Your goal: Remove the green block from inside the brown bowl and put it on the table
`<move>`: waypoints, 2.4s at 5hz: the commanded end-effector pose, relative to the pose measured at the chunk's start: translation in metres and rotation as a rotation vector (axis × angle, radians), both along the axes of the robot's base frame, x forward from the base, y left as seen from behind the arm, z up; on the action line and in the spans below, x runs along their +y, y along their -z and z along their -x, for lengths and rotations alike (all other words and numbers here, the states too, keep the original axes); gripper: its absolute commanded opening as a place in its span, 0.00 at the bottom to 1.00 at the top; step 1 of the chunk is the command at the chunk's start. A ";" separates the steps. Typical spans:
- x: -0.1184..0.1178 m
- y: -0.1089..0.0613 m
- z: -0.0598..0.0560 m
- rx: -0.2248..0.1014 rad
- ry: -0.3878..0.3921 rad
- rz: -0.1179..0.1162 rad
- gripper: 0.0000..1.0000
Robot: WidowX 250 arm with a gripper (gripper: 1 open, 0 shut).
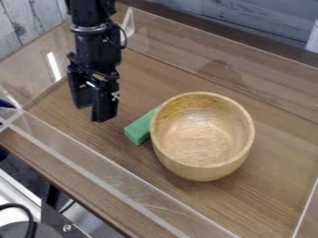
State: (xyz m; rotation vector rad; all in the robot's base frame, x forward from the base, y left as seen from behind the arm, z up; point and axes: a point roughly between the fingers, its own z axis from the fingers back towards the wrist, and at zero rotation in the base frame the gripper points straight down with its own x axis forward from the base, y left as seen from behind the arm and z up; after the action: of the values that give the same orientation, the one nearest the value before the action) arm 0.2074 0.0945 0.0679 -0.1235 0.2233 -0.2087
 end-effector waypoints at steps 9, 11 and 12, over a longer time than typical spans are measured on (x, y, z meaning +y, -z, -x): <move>-0.019 0.027 -0.021 -0.147 0.091 -0.126 0.00; -0.028 0.034 -0.026 -0.174 0.138 -0.096 0.00; -0.034 0.033 -0.026 -0.189 0.159 -0.077 1.00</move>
State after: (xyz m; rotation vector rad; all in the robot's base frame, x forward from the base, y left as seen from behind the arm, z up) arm 0.2259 0.0604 0.0250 -0.0281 0.0956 -0.3616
